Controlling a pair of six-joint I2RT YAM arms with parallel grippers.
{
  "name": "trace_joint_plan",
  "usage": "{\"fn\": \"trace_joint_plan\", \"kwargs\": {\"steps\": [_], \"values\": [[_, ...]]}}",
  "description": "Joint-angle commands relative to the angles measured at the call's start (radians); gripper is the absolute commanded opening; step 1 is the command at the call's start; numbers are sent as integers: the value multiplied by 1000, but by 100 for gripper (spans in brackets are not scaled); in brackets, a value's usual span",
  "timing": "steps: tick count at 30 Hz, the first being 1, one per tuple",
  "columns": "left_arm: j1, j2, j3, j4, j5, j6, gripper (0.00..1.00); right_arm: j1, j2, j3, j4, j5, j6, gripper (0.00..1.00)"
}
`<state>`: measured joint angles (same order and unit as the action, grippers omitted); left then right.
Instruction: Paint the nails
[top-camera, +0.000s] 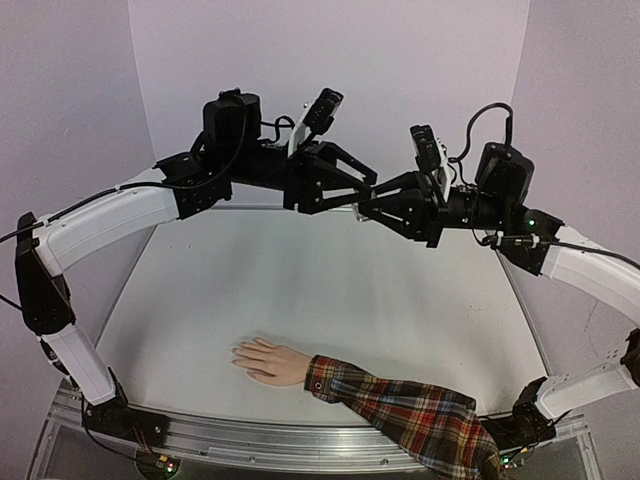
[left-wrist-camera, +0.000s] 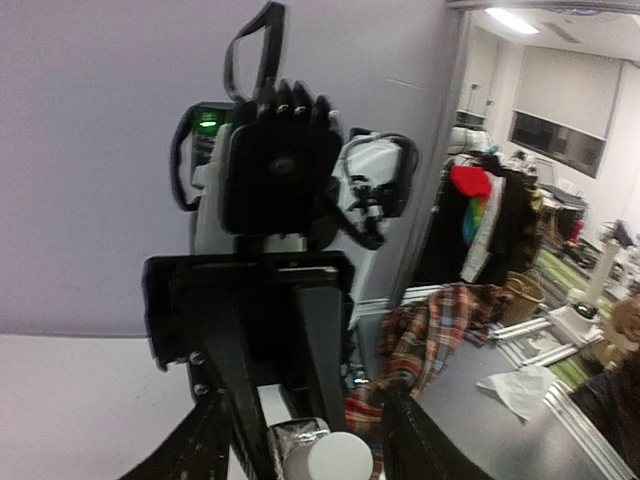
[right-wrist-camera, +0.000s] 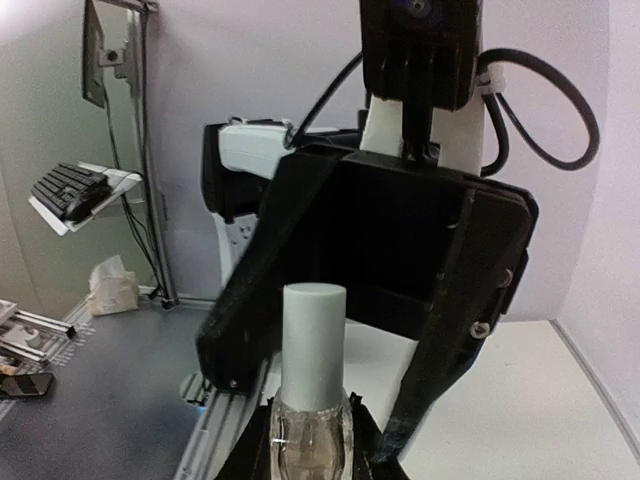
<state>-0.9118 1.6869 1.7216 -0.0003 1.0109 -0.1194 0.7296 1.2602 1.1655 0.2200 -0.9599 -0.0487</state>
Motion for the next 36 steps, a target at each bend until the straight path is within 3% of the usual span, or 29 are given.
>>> {"fn": "trace_joint_plan", "kwargs": {"steps": [1, 6, 11, 17, 34, 36], "values": [[8, -110, -50, -61, -451, -125, 61, 1, -35, -23, 83, 348, -82, 0], [6, -125, -57, -97, -724, -252, 68, 5, 13, 21, 82, 554, -53, 0], [3, -97, -43, -62, -751, -331, 72, 30, 52, 69, 61, 666, -55, 0], [-36, -83, -28, -30, -867, -326, 55, 79, 77, 109, -7, 827, -102, 0], [-60, 2, 59, -28, -919, -351, 39, 125, 102, 135, -34, 903, -151, 0], [-64, 12, 72, -28, -918, -350, 34, 128, 104, 136, -34, 905, -155, 0]]}}
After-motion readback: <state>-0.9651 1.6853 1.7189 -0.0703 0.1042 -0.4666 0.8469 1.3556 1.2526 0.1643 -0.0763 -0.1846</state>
